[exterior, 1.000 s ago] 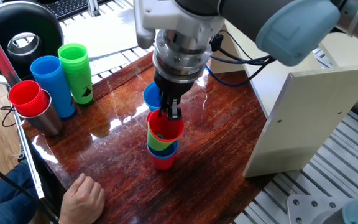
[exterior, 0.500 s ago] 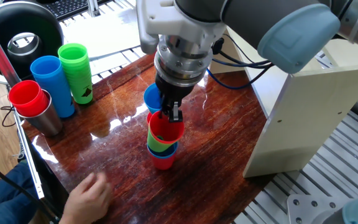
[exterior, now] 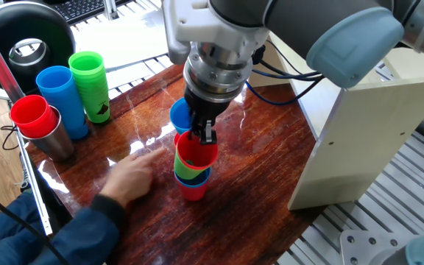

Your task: Take the cups off the shelf and stack them together

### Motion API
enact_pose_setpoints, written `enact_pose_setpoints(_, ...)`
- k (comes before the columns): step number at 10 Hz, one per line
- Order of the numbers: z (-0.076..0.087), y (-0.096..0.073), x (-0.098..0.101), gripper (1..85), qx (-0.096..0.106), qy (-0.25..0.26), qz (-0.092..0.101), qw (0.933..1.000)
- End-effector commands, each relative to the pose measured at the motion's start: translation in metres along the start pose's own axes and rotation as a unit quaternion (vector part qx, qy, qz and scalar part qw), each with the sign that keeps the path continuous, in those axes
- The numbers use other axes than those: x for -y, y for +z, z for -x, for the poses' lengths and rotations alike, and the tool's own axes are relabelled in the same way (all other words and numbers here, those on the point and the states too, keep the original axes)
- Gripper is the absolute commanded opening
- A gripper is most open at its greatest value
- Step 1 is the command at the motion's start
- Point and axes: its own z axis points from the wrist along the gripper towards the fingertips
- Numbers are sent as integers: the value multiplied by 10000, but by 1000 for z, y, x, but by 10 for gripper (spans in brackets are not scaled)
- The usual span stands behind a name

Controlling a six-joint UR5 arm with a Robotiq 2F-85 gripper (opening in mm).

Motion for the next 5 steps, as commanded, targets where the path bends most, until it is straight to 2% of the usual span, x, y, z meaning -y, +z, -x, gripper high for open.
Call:
enact_pose_setpoints(1, 6, -2, -6, 13, 111, -30, 133, 9998)
enact_pose_setpoints(3, -2, -2, -2, 13, -34, 94, 56, 9999)
enact_pose_setpoints(4, -12, -2, 1, 13, -224, 138, 12, 9997)
enact_pose_setpoints(5, -20, -3, -3, 13, -394, 210, 81, 9990)
